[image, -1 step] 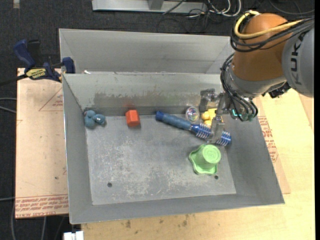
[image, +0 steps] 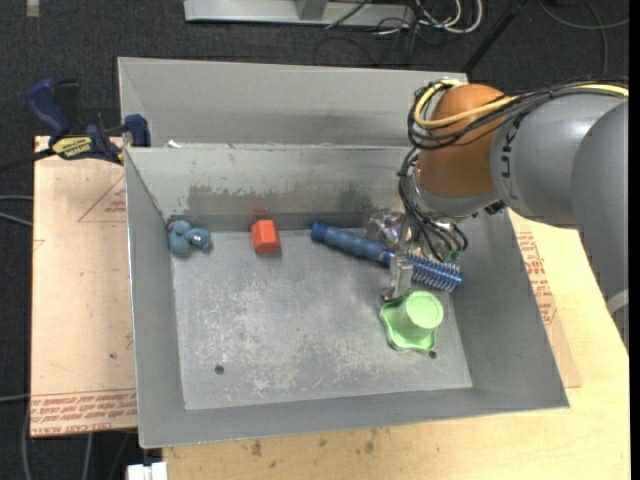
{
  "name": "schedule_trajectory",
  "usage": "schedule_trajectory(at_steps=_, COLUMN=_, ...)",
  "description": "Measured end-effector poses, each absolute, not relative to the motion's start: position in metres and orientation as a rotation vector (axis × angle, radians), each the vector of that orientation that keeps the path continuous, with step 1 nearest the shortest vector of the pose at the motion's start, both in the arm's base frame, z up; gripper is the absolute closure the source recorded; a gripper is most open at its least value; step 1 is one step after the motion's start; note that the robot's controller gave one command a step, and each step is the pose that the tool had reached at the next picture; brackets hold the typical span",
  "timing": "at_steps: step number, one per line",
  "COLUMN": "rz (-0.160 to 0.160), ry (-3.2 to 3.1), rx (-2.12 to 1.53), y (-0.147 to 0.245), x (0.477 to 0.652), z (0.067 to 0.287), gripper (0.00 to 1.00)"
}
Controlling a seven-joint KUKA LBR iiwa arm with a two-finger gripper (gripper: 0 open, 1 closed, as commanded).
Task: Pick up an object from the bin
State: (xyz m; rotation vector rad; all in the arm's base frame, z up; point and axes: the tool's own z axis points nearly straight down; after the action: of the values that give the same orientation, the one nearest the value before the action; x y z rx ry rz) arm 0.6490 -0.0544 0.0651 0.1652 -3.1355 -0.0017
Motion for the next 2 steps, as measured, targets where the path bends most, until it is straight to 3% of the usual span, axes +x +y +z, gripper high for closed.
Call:
schedule_trajectory(at_steps=1, rz=-0.002, ry=-3.14, rx=0.166, y=-0.054, x=0.65, z=0.07, gripper=1.0)
schedule_trajectory(at_steps=2, rz=0.001, ry=-3.144, rx=0.225, y=-0.033, x=0.641, z=0.195, gripper=1.0)
